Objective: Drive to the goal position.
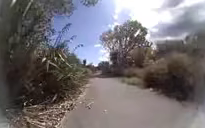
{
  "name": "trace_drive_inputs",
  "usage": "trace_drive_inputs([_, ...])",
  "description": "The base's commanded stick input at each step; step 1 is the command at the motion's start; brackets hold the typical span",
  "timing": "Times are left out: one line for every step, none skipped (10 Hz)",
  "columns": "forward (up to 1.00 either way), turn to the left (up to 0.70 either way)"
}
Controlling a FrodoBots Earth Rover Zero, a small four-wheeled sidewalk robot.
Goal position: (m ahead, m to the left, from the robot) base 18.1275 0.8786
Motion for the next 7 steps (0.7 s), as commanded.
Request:
trace_drive_inputs([1.00,0.08])
trace_drive_inputs([1.00,0.08])
trace_drive_inputs([1.00,0.07])
trace_drive_inputs([1.00,0.07])
trace_drive_inputs([1.00,0.07])
trace_drive_inputs([1.00,0.06])
trace_drive_inputs([1.00,0.06])
